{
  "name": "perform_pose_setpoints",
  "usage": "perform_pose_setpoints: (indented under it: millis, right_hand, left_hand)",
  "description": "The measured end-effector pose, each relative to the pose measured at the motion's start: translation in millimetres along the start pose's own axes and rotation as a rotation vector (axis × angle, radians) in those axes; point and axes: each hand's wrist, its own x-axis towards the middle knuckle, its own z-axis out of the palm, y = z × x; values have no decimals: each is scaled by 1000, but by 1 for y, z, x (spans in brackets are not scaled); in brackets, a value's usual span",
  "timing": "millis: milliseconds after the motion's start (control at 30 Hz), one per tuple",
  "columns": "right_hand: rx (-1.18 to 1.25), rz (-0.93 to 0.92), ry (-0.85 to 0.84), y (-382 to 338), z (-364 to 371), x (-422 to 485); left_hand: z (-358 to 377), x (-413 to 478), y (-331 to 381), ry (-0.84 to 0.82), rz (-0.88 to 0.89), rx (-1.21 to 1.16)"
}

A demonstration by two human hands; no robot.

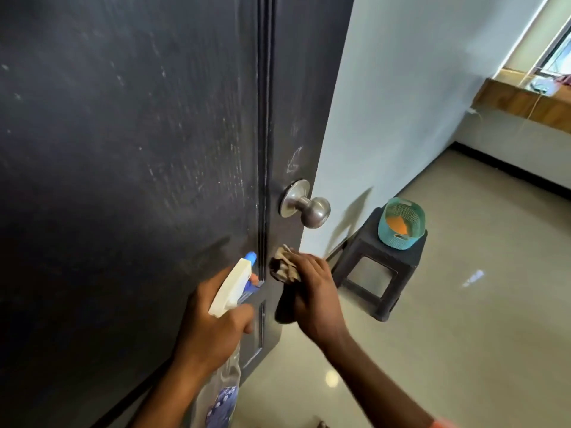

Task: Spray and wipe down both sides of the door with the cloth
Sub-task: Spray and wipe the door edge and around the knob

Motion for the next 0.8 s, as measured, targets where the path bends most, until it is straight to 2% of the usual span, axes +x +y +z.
perform_pose_setpoints:
  millis: [67,133,200,333,500,667,733,800]
  right_hand:
    - [200,126,193,-13,10,-9]
    - [299,95,355,-32,16,2]
    - [363,66,433,-51,20,25]
    - [362,153,454,-60,39,62]
    - [274,131,490,-39,68,51]
    - [606,536,535,0,81,38]
    - [583,501,556,12,74,32]
    - [566,330,580,7,67,30]
  left_hand:
    - [-2,3,-1,-23,13,9]
    - [-3,5,-1,6,-11,-11]
    - [-4,5,0,16,-18,-18]
    - [-11,6,0,-14,-11,39]
    - [-16,8,-1,-31,-44,113]
    - [-16,13,2,-43,-17,144]
    - [-16,15,1,-35,-29,156]
    - [-14,18,1,-35,-35,159]
